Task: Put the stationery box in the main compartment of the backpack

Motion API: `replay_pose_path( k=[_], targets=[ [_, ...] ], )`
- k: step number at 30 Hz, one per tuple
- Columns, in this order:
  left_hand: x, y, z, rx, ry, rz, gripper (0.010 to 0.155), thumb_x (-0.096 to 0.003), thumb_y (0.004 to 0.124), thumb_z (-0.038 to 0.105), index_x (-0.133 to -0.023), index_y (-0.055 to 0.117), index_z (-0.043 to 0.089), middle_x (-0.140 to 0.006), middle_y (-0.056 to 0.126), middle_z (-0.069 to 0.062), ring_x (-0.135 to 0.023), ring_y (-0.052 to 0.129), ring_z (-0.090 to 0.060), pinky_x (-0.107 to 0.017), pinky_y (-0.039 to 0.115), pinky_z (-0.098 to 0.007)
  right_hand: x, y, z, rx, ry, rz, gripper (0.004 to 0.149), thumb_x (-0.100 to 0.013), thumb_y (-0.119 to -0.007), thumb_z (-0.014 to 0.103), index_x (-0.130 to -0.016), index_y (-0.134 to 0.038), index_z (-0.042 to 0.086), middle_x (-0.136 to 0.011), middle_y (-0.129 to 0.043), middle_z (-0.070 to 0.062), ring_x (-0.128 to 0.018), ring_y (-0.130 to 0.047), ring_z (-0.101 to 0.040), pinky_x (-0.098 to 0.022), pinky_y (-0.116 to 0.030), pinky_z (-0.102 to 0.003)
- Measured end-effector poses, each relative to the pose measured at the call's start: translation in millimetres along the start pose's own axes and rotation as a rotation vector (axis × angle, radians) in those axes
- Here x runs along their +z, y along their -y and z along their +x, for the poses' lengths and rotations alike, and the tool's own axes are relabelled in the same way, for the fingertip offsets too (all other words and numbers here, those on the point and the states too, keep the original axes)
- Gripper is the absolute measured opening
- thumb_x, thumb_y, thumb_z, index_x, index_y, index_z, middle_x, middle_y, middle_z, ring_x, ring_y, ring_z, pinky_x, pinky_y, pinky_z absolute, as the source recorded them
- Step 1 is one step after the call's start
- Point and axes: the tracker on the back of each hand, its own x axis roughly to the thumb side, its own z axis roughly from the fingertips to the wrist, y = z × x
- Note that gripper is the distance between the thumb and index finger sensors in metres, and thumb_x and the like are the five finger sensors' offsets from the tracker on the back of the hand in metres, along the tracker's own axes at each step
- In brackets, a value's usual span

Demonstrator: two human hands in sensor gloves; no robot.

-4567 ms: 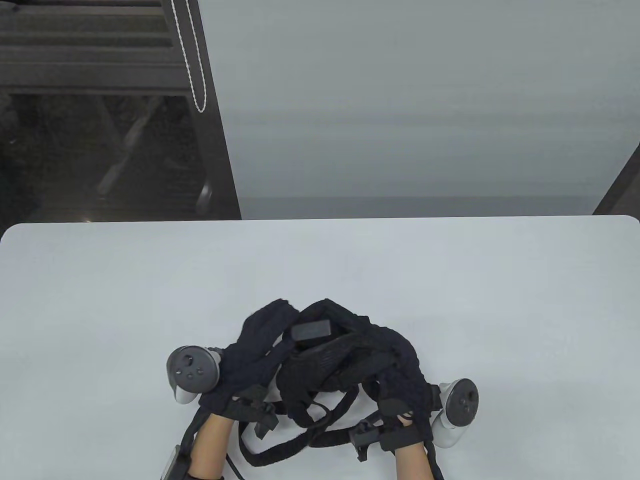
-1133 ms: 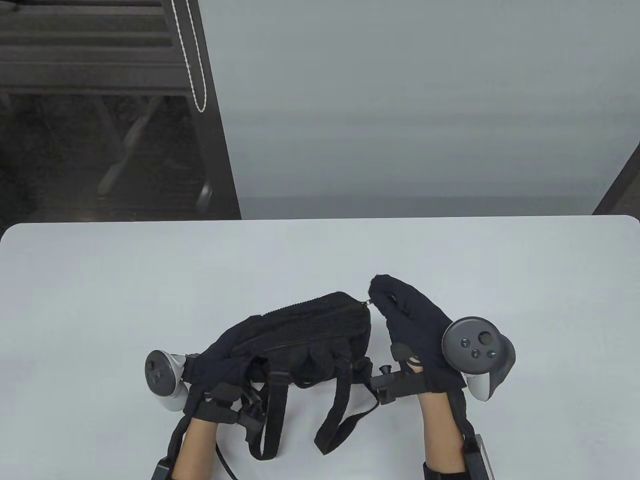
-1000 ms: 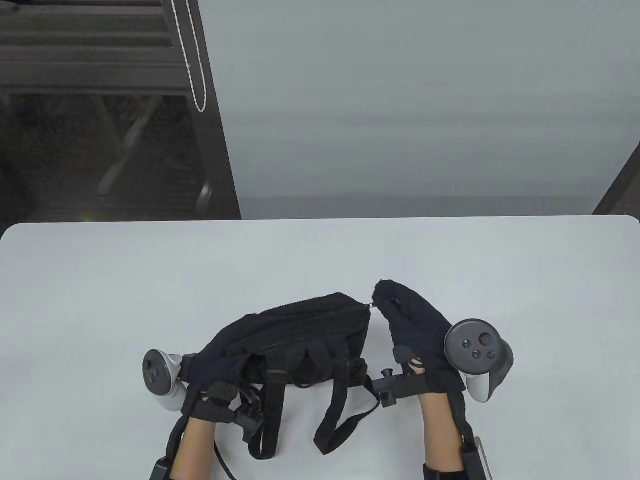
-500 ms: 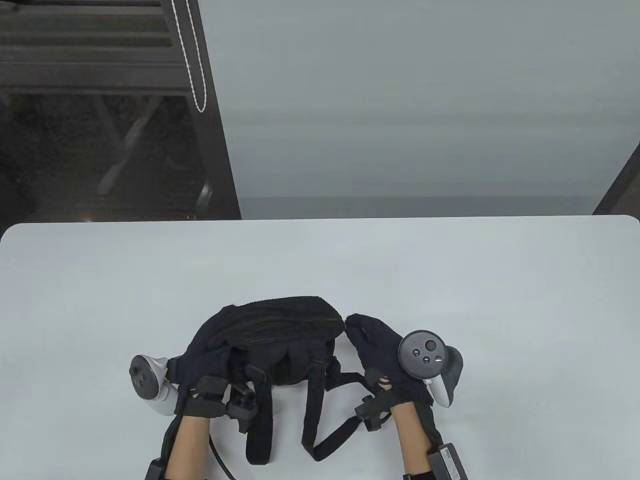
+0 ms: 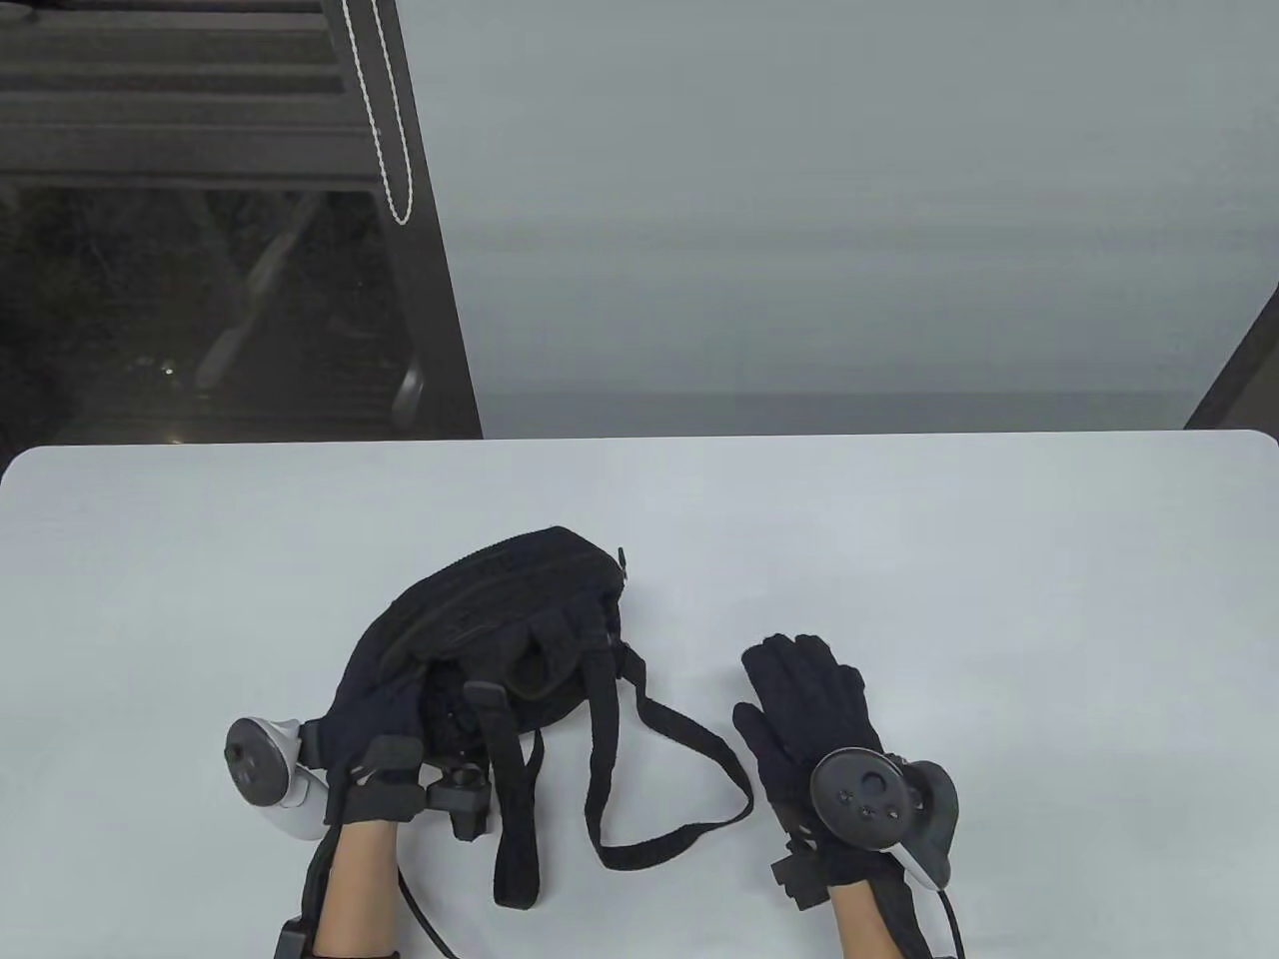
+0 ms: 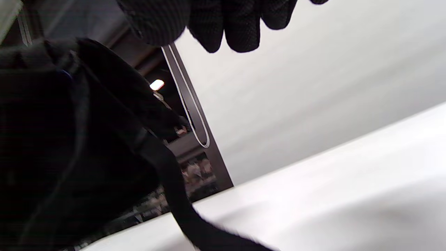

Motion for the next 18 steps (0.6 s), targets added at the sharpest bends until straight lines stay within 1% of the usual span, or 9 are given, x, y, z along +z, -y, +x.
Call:
replay_pose_path(
  k=[1,3,7,10,12,15,16,18],
  targets=[
    [-1,-3,0,-0.003,0.001,0.010,0.045,-0.0573,0.078,0.032,-0.102,0.078,0.025,-0.095,0.085,-0.015,-0.086,0.087,-0.046,-0.064,0.074,-0.062,1,-5,-7,0.029,-0.022,0.026,0.060,-0.058,-0.069,0.050,-0.112,-0.055,0.028,-0.121,-0.053,-0.002,-0.110,-0.043,-0.030,-0.076,-0.036,-0.052],
    [-1,-8,2,-0.017,0.001,0.025,0.045,-0.0574,0.078,0.032,-0.102,0.077,0.026,-0.096,0.084,-0.015,-0.087,0.087,-0.046,-0.065,0.074,-0.062,2,-11,-15,0.075,-0.059,0.039,0.064,-0.058,-0.068,0.051,-0.114,-0.049,0.028,-0.123,-0.046,-0.002,-0.110,-0.036,-0.030,-0.076,-0.033,-0.053],
    [-3,-13,2,-0.039,0.001,0.046,0.046,-0.0577,0.078,0.032,-0.103,0.076,0.026,-0.098,0.083,-0.014,-0.089,0.084,-0.047,-0.066,0.071,-0.063,3,-21,-21,0.123,-0.089,0.094,0.068,-0.057,-0.067,0.053,-0.115,-0.039,0.029,-0.124,-0.034,0.000,-0.109,-0.024,-0.029,-0.076,-0.027,-0.053],
    [-6,-20,3,-0.086,-0.003,0.055,0.046,-0.0578,0.077,0.031,-0.104,0.076,0.026,-0.100,0.080,-0.014,-0.092,0.081,-0.048,-0.068,0.068,-0.064,5,-25,-22,0.138,-0.091,0.116,0.069,-0.057,-0.067,0.054,-0.115,-0.039,0.029,-0.124,-0.033,0.000,-0.109,-0.024,-0.029,-0.076,-0.026,-0.052],
    [-10,-30,4,-0.144,-0.010,0.064,0.046,-0.0580,0.077,0.031,-0.104,0.075,0.027,-0.101,0.079,-0.014,-0.093,0.080,-0.048,-0.068,0.067,-0.064,7,-24,-21,0.113,-0.089,0.110,0.069,-0.057,-0.067,0.054,-0.115,-0.040,0.028,-0.124,-0.035,-0.001,-0.109,-0.024,-0.029,-0.075,-0.027,-0.052],
    [-19,-52,7,-0.234,-0.024,0.095,0.046,-0.0581,0.077,0.031,-0.104,0.076,0.028,-0.104,0.076,-0.013,-0.096,0.075,-0.049,-0.070,0.063,-0.065,7,-21,-23,0.074,-0.097,0.090,0.069,-0.057,-0.067,0.054,-0.115,-0.041,0.028,-0.124,-0.035,-0.002,-0.109,-0.025,-0.029,-0.075,-0.027,-0.052],
    [-24,-63,10,-0.273,-0.021,0.134,0.046,-0.0583,0.076,0.031,-0.104,0.075,0.029,-0.107,0.073,-0.011,-0.099,0.071,-0.048,-0.072,0.059,-0.064,6,-21,-25,0.059,-0.103,0.088,0.069,-0.057,-0.067,0.054,-0.115,-0.041,0.028,-0.124,-0.035,-0.001,-0.109,-0.025,-0.029,-0.075,-0.027,-0.052],
    [-33,-84,13,-0.340,-0.015,0.208,0.046,-0.0575,0.077,0.031,-0.103,0.077,0.030,-0.108,0.073,-0.010,-0.100,0.069,-0.047,-0.073,0.057,-0.064,6,-20,-28,0.036,-0.113,0.086,0.069,-0.057,-0.066,0.054,-0.115,-0.039,0.028,-0.124,-0.034,-0.002,-0.109,-0.025,-0.029,-0.075,-0.027,-0.052]
  ],
)
